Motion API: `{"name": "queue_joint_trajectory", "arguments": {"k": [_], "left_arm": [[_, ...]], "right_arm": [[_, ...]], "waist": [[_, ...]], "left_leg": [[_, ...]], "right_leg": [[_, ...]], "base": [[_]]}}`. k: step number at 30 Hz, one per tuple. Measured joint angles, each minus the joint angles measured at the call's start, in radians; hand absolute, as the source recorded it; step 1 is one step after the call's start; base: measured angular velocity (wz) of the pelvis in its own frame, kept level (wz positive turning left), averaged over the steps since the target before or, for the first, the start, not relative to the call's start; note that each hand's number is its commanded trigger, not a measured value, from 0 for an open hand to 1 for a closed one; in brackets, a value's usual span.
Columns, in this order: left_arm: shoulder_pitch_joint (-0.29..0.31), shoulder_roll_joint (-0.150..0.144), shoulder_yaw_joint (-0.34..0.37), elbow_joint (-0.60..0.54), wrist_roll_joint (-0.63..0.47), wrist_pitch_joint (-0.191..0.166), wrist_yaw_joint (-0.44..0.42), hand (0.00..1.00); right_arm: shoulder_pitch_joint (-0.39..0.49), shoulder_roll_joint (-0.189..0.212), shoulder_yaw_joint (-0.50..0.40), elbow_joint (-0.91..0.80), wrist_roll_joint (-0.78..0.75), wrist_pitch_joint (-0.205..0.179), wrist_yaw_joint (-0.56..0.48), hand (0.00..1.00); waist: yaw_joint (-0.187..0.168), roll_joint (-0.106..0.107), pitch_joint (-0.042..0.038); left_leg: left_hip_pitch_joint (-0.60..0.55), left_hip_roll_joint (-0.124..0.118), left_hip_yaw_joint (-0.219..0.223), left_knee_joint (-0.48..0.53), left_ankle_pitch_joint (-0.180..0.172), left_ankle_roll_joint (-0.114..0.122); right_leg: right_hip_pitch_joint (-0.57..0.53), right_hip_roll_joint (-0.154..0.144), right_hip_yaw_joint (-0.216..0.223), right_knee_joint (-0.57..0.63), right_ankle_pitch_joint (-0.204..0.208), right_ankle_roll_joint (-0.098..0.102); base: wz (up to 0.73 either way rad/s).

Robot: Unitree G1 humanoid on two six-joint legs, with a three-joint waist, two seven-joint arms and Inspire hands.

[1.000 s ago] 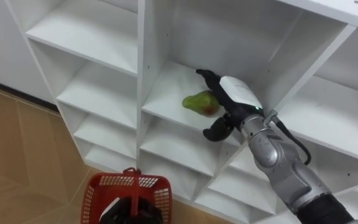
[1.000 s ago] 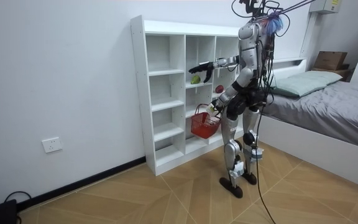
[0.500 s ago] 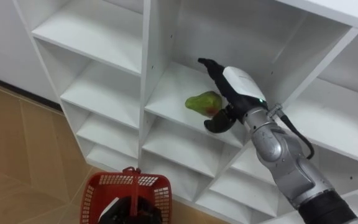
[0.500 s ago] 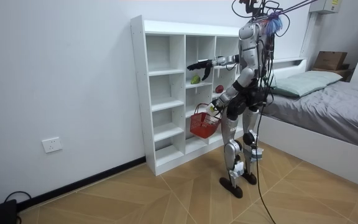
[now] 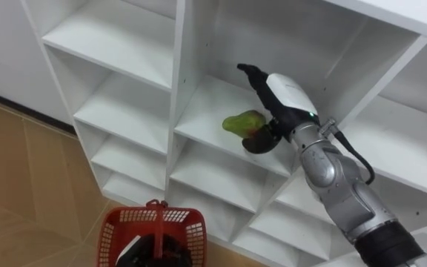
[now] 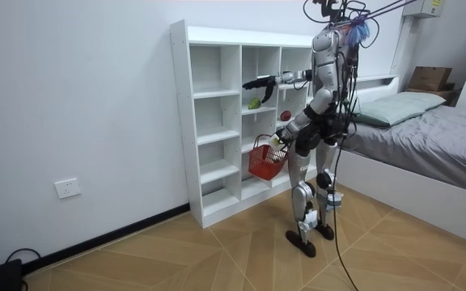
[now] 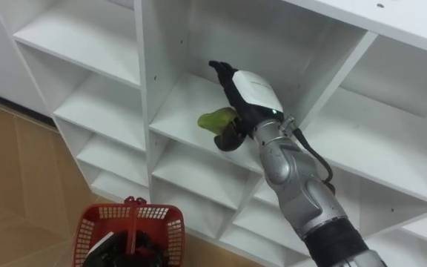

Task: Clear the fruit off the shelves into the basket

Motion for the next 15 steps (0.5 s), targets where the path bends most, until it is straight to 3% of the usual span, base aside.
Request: {"name": "queue_joint_trajectory", "arguments": {"k": [6,15], "left_arm": [[0.005,0.002,0.014,-0.012,-0.001,0.000,-0.005,1.00],[0.009,-0.007,0.029,-0.022,-0.001,0.001,-0.009,1.00]], "right_arm": [[0.000,0.000,0.000,0.004,-0.007,0.001,0.020,0.00],[0.000,-0.003,0.000,0.053,-0.087,0.021,0.047,0.00]], "waist": [[0.004,-0.015,0.0108],[0.033,-0.023,0.0090]], "left_leg": [[0.004,0.000,-0.001,-0.010,0.001,0.000],[0.002,-0.001,-0.011,-0.009,0.002,0.000]], "right_leg": [[-0.001,0.001,-0.002,0.000,0.000,0.000],[0.000,0.000,-0.010,-0.003,0.000,0.000]], "base": [[0.00],[0.02]]}}
